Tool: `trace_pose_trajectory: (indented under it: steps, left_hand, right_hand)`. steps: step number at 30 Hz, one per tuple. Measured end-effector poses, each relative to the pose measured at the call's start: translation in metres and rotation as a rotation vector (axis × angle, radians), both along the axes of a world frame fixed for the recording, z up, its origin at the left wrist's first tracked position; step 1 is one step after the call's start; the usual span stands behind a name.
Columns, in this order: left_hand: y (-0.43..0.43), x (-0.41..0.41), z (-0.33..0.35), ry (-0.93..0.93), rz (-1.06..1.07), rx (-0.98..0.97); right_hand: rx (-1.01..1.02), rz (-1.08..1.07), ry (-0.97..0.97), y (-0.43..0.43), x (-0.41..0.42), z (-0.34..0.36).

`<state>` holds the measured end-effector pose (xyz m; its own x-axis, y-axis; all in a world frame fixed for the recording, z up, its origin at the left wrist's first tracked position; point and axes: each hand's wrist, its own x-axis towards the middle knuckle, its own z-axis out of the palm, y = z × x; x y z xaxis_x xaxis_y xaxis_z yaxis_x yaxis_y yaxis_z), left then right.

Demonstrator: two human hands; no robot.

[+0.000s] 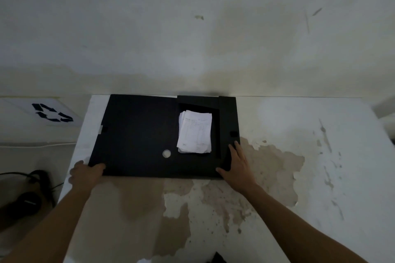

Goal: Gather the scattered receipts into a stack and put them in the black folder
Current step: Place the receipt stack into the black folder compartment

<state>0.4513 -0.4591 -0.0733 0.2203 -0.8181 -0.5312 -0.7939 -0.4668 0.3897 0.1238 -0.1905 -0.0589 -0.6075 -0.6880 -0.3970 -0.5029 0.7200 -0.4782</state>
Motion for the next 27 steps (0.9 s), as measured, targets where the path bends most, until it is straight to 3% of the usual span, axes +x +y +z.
trace_pose_trajectory:
  steps: [5,9,12,14,16,19,23,27]
  left_hand:
    - [-0.015,0.028,-0.001,0.274,0.084,0.069]
    - [-0.002,0.019,0.041,0.59,0.269,-0.087]
    - [0.028,-0.009,0.091,0.957,0.252,-0.139]
    - [0.048,-0.035,0.11,1.249,0.234,-0.046]
    - [0.066,-0.068,0.117,1.382,0.207,0.017]
    - [0.094,-0.116,0.117,1.23,0.155,0.012]
    - [0.124,-0.155,0.095,0.964,-0.369,-0.053]
    - [0.147,-0.171,0.052,0.579,-0.803,-0.106]
  right_hand:
    - [-0.034,-0.151,-0.086,0.006,0.011,-0.002]
    - [-0.02,-0.145,-0.128,0.008,-0.003,-0.002]
    - [-0.119,-0.244,-0.239,0.006,-0.013,0.003]
    - [-0.173,-0.383,-0.366,0.003,-0.022,0.008]
    - [-0.168,-0.486,-0.503,0.002,-0.03,0.013]
    - [-0.203,-0.627,-0.754,0.005,-0.041,0.021]
    - [-0.255,-0.69,-0.881,0.019,-0.05,0.032]
    - [-0.252,-0.675,-0.803,0.031,-0.049,0.036]
